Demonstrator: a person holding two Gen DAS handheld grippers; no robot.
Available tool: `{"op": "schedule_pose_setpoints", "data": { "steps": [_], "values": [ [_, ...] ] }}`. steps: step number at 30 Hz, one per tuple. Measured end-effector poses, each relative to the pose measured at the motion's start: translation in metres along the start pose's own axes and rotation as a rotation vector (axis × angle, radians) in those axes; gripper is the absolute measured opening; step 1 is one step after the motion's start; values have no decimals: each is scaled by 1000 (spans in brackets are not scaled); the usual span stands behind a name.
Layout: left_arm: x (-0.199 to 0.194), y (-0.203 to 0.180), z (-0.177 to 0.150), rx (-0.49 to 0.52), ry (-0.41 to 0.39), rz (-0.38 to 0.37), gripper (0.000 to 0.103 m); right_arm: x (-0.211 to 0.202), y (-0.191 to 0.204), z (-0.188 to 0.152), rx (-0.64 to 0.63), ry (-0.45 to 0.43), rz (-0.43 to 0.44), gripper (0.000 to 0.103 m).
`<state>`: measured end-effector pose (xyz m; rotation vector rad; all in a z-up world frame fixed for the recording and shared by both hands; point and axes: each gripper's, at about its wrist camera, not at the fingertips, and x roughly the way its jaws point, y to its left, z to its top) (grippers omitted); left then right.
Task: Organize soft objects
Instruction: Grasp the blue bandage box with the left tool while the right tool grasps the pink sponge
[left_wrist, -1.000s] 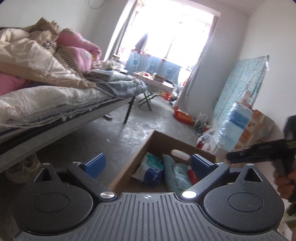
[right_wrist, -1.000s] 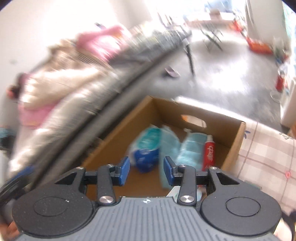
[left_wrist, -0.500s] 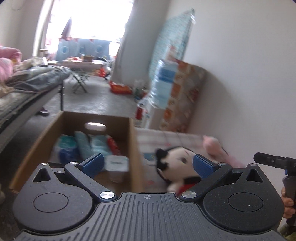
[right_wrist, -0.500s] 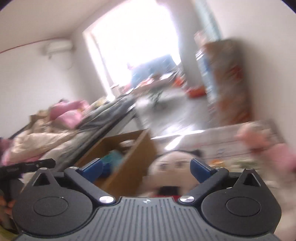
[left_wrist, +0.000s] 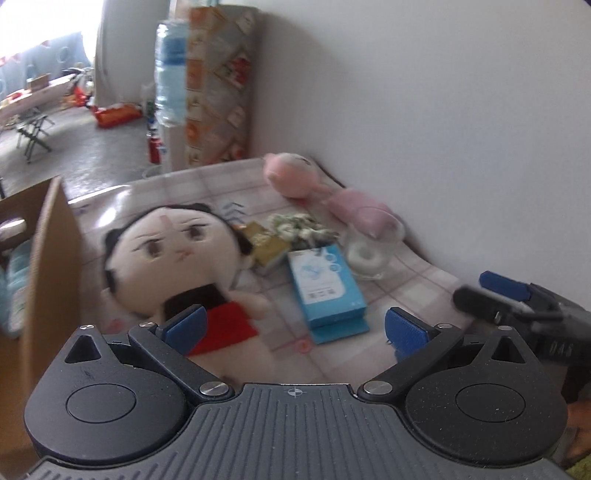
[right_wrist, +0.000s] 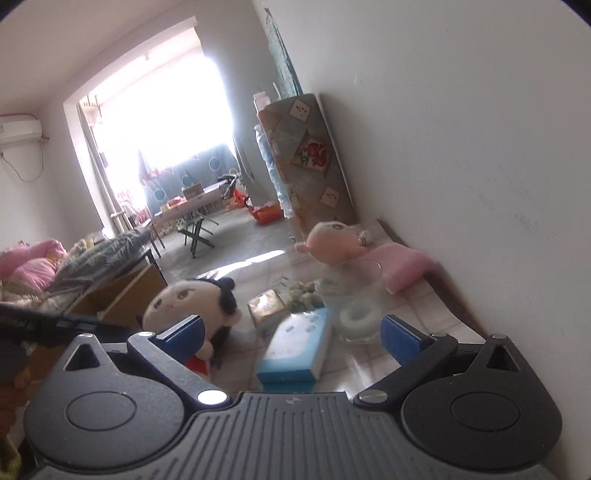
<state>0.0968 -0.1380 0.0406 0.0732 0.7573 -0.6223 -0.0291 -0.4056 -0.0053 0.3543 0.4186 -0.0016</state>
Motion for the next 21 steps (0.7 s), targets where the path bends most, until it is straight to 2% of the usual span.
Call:
{"op": "schedule_pose_setpoints", "data": {
  "steps": [5, 12, 20, 21],
  "values": [
    [59, -29, 25, 67, 92, -14, 103, 13, -14, -20, -34, 60, -45, 99],
    [143, -49, 39, 83, 248, 25, 96, 18, -31, -30, -46, 56, -68, 99],
    [190, -50, 37, 55, 336, 48, 86, 12, -47, -17, -54, 20, -80, 96],
    [193, -50, 36, 46, 341, 44, 82, 11, -49, -14, -61, 8, -83, 95]
  ]
}}
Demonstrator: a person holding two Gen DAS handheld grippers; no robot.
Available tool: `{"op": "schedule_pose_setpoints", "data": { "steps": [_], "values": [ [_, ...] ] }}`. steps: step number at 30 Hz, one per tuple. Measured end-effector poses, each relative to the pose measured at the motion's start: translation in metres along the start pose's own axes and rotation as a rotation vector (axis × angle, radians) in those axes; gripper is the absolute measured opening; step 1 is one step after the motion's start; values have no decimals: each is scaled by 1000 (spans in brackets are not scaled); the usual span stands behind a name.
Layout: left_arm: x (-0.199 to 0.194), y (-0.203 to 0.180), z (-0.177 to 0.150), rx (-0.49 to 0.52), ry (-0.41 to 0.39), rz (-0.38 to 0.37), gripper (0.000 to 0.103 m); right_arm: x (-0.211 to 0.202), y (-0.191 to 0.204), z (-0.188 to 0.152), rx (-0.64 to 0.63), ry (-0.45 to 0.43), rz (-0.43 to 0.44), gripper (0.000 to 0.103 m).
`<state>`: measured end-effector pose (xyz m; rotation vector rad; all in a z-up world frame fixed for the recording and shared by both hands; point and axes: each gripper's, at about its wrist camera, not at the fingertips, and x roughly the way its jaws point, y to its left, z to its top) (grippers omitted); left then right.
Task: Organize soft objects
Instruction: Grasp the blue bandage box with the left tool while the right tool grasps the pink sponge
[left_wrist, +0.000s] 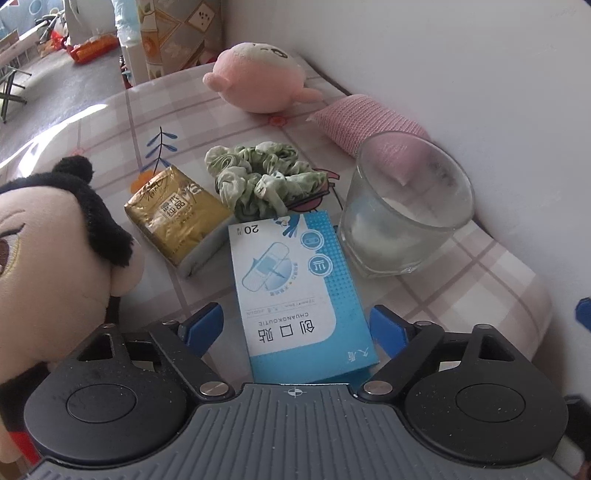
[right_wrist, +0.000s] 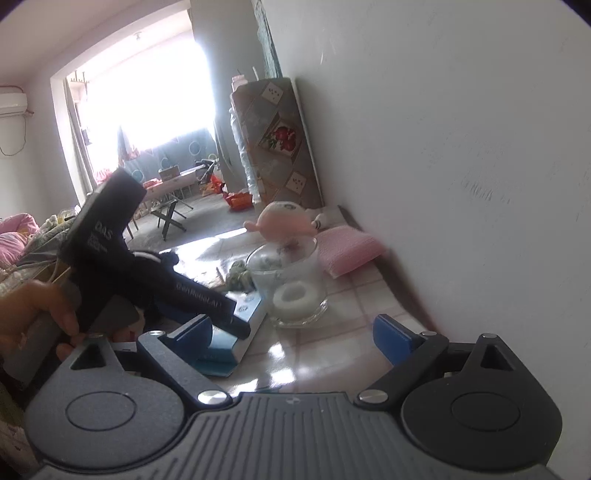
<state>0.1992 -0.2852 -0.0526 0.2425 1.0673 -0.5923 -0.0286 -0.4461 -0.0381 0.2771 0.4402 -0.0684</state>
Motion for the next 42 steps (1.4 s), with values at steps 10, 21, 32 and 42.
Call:
{"op": "schedule_pose_setpoints", "data": {
  "steps": [10, 21, 32, 42],
  "values": [
    [9, 2, -4, -50, -8, -24, 82, -18, -2, 54, -63, -113, 66, 94],
    [2, 15, -9, -80, -59, -25, 73, 94, 19, 169, -100, 151, 219, 99],
    [-17, 45, -14, -170, -142, -71, 72, 255, 20, 161, -302, 579, -9, 98],
    [-21, 66, -12, -217, -175, -122, 72, 307, 20, 127, -476, 820, -157, 93]
  ]
}}
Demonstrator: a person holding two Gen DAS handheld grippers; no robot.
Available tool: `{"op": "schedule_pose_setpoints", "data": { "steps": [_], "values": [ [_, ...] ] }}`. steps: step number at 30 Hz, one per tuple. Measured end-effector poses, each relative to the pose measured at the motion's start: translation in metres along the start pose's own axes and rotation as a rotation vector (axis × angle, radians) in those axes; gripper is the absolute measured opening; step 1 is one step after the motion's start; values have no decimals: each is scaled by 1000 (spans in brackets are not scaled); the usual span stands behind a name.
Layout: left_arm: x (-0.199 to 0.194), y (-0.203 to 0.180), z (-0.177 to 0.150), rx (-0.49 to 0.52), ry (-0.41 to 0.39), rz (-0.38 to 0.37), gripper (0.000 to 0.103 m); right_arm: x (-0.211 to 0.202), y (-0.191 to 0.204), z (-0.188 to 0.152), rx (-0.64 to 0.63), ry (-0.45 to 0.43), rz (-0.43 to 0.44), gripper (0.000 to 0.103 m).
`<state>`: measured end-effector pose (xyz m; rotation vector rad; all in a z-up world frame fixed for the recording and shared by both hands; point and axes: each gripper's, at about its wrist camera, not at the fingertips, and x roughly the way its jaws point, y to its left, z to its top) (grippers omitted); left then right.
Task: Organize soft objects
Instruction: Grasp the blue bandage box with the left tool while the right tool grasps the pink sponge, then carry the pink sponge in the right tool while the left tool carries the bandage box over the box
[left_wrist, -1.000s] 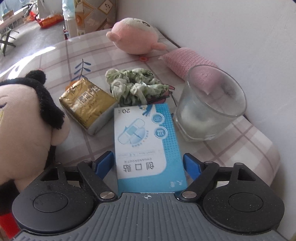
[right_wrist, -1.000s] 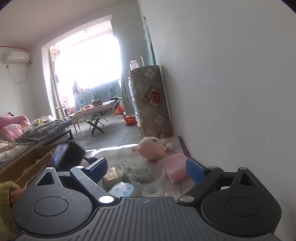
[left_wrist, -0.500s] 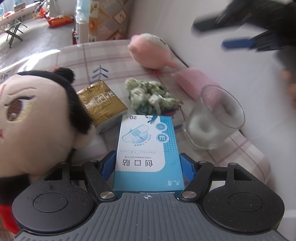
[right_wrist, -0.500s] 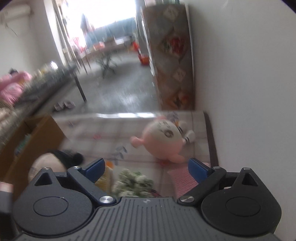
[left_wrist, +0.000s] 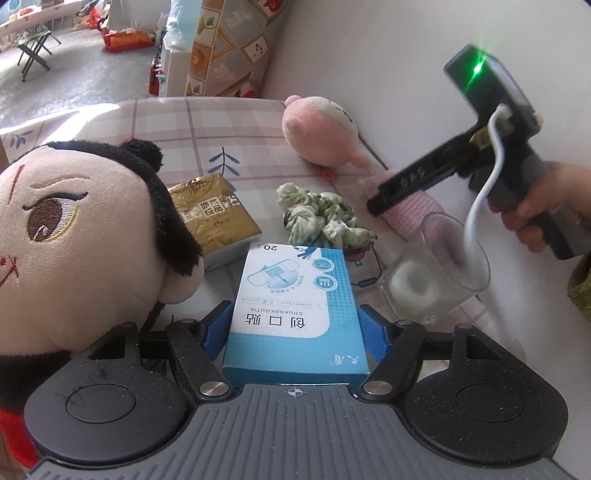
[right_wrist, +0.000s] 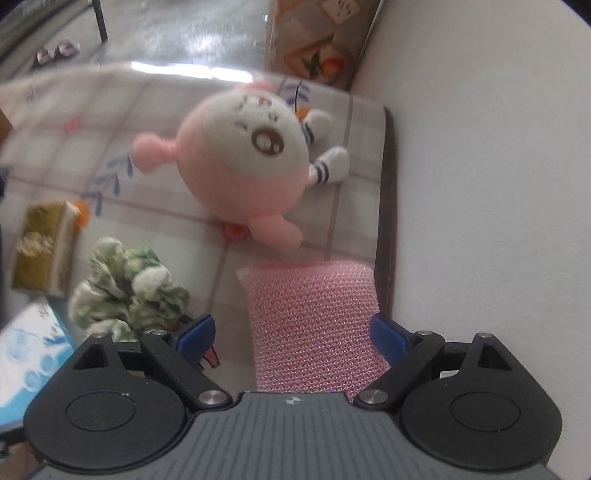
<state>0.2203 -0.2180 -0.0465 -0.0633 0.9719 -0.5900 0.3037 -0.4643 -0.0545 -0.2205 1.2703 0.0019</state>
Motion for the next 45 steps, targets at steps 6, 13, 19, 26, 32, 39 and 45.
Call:
{"op": "schedule_pose_setpoints", "data": {
  "steps": [6, 13, 19, 26, 32, 39, 45],
  "values": [
    [1, 5, 1, -14, -8, -13, 72, 6, 9, -1, -97, 12, -97, 81],
    [-3, 7, -2, -23, -17, -29, 72, -6, 4, -7, -94, -40, -123, 62],
    [-7, 8, -1, -29, -35, -45, 72, -39, -4, -10, -27, -133, -116, 37],
    [-22, 1, -1, -3, -91, -61, 71, -78, -8, -24, 25, -259, -114, 35],
    [-40, -6, -5, 13, -126, -65, 71, -122, -8, -40, 58, -394, -97, 34],
    [-82, -17, -13, 44, -200, -87, 71, -203, 13, -88, 66, -602, -52, 34],
    [-136, -21, -29, 59, -277, -98, 71, -273, 49, -139, 17, -785, 1, 34]
  ]
}}
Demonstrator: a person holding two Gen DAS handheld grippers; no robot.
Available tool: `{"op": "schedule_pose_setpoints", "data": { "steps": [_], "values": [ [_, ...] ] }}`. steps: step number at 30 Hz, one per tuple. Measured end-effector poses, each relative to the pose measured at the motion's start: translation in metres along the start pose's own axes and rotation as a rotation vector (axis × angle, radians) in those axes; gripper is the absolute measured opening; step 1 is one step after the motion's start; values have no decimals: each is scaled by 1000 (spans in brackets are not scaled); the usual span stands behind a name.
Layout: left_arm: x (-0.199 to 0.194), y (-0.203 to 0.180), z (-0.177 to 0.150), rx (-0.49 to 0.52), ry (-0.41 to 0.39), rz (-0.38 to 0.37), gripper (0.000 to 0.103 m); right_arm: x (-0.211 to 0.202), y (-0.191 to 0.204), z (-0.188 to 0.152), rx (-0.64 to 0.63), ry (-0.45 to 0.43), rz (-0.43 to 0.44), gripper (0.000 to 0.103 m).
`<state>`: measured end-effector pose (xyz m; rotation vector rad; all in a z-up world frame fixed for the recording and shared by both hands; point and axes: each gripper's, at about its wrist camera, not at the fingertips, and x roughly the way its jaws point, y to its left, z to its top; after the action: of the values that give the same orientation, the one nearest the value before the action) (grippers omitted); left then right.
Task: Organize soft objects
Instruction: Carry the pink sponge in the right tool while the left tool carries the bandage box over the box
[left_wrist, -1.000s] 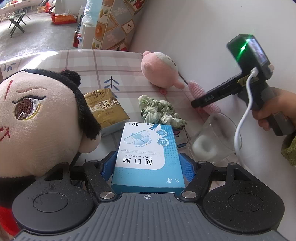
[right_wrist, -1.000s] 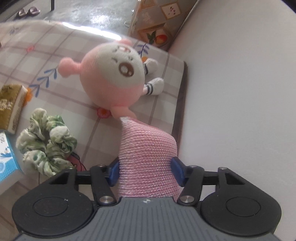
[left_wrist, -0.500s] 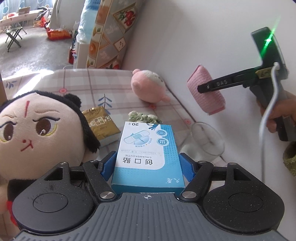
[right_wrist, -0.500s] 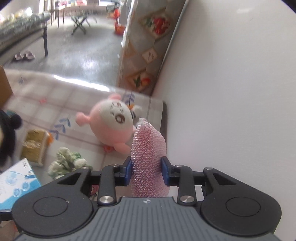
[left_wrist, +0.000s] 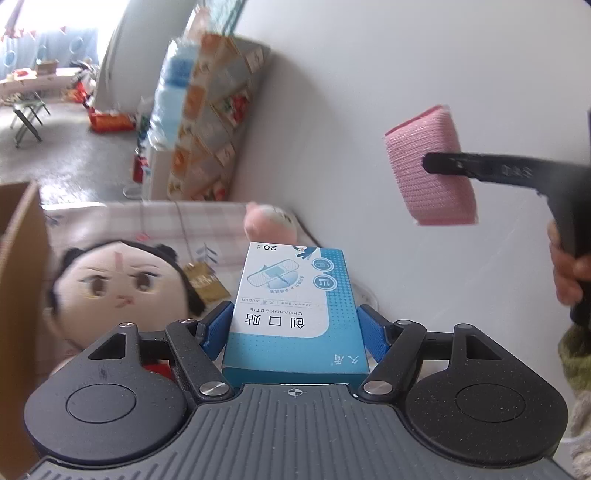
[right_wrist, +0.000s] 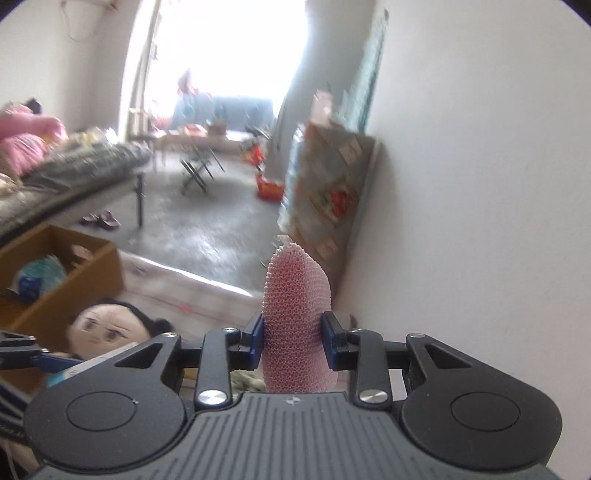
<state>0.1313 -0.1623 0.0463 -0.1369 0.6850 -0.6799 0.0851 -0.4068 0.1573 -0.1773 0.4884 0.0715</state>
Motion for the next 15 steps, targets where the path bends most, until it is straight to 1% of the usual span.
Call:
{"op": "schedule_pose_setpoints", "data": {
  "steps": [5, 8, 12, 15],
  "values": [
    [-59, 7, -3, -12, -88, 27, 71, -44, 48, 18, -49, -113, 143, 34],
    [-99, 21, -5, -21, -146, 88, 71, -57, 81, 34, -75, -174, 260, 34],
    [-155, 50, -4, -53, -230, 195, 71, -54, 130, 59, -77, -231, 437, 34],
    [-191, 76, -3, -81, -274, 287, 71, -34, 164, 79, -58, -233, 569, 34]
  ]
}}
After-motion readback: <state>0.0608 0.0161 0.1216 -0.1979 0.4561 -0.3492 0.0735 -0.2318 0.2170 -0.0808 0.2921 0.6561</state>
